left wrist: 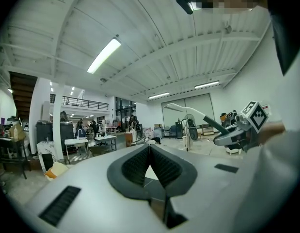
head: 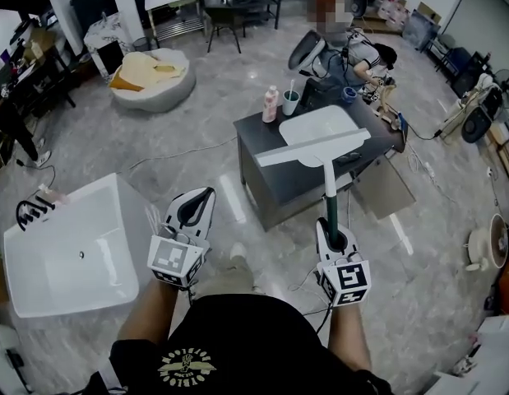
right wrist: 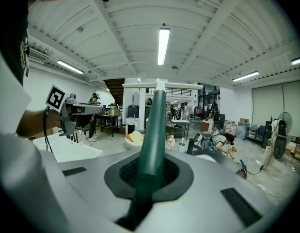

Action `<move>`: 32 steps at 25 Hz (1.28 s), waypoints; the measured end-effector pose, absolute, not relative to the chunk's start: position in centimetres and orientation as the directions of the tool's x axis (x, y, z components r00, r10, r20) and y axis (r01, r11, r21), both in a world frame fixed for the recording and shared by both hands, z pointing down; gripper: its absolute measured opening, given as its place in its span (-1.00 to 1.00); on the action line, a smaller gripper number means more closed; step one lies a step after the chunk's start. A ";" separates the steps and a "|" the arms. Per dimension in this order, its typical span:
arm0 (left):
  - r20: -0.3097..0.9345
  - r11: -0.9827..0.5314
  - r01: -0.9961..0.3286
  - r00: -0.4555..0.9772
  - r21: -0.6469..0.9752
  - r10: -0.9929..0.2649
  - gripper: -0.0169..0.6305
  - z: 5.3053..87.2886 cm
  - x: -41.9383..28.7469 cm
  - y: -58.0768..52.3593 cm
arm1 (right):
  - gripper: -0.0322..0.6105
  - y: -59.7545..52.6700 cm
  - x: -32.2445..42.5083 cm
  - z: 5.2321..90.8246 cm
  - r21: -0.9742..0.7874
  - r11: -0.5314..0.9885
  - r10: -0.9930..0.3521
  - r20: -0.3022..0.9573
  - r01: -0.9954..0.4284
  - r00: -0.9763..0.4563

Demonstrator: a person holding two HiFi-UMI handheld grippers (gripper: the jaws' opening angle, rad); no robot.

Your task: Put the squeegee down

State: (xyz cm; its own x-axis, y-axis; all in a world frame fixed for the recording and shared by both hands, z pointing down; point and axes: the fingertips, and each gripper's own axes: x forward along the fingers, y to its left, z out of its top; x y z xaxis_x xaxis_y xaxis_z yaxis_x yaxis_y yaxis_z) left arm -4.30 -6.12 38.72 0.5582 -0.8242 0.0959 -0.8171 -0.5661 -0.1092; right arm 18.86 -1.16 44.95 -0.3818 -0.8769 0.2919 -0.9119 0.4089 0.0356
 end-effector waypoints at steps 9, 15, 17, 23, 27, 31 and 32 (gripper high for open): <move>0.094 -0.592 -0.800 0.585 -0.100 -0.806 -0.88 39.5 -3.5 -8.7 | -0.81 -3.6 18.7 45.7 0.013 0.403 -0.870 0.316 -0.915 -0.378; 0.096 -0.593 -0.797 0.586 -0.113 -0.805 -0.88 39.5 -3.5 -12.2 | -0.81 -7.3 18.3 45.9 0.021 0.418 -0.863 0.321 -0.908 -0.390; 0.099 -0.592 -0.797 0.584 -0.116 -0.806 -0.88 39.4 -3.6 -13.4 | -0.81 -8.5 18.3 45.8 0.021 0.417 -0.865 0.318 -0.909 -0.389; 0.113 -0.587 -0.802 0.577 -0.113 -0.809 -0.88 40.1 -3.5 -17.7 | -0.81 -12.9 18.4 46.1 0.007 0.414 -0.864 0.318 -0.910 -0.391; 0.135 -0.590 -0.800 0.575 -0.113 -0.807 -0.88 40.2 -3.4 -20.5 | -0.81 -15.5 18.3 46.5 0.009 0.424 -0.852 0.342 -0.905 -0.396; 0.139 -0.610 -0.784 0.595 -0.115 -0.792 -0.88 40.3 -3.2 -23.5 | -0.81 -18.4 17.7 46.1 0.005 0.420 -0.851 0.351 -0.908 -0.391; 0.136 -0.614 -0.781 0.600 -0.116 -0.788 -0.88 40.4 -3.2 -24.2 | -0.81 -19.1 17.6 46.1 0.006 0.418 -0.851 0.353 -0.909 -0.389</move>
